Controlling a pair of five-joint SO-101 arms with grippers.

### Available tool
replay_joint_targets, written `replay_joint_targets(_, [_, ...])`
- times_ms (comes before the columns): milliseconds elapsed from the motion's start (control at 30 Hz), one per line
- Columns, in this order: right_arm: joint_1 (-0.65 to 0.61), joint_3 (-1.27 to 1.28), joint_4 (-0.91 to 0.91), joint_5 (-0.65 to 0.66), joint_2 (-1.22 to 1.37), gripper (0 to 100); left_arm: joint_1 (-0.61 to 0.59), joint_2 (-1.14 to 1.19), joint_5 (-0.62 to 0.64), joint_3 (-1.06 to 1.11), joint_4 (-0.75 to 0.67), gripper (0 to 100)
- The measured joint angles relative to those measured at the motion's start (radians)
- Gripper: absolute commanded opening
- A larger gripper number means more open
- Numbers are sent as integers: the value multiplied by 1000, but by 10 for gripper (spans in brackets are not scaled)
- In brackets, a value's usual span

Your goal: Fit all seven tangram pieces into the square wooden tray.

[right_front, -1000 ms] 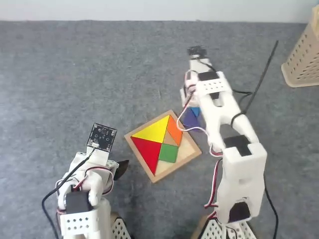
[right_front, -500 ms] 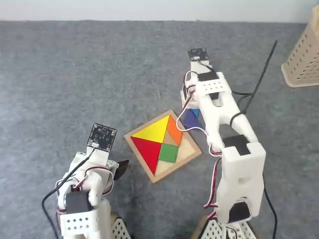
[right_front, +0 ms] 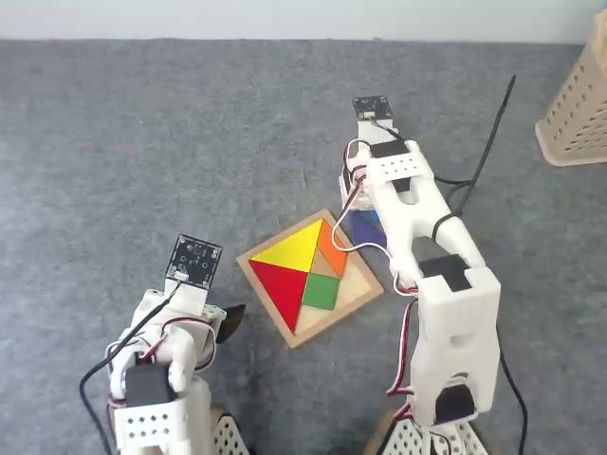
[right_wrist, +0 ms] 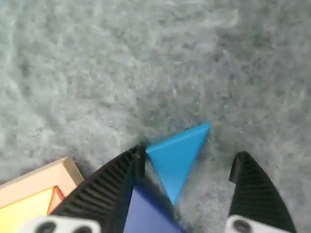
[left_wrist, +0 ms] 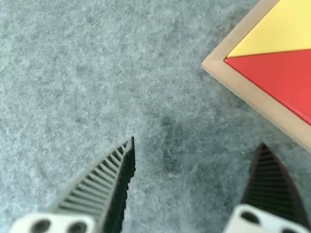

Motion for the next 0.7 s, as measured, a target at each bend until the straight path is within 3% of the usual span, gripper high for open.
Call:
replay_joint_targets(233, [0,0,-21,-3,3,271,0,0,0,0,0,353])
replay_joint_targets(467, [12,0,-23,-3,0,66,0,0,0,0,0,353])
replay_joint_targets(700, [14,-15,-23,0,0,62,0,0,0,0,0,353])
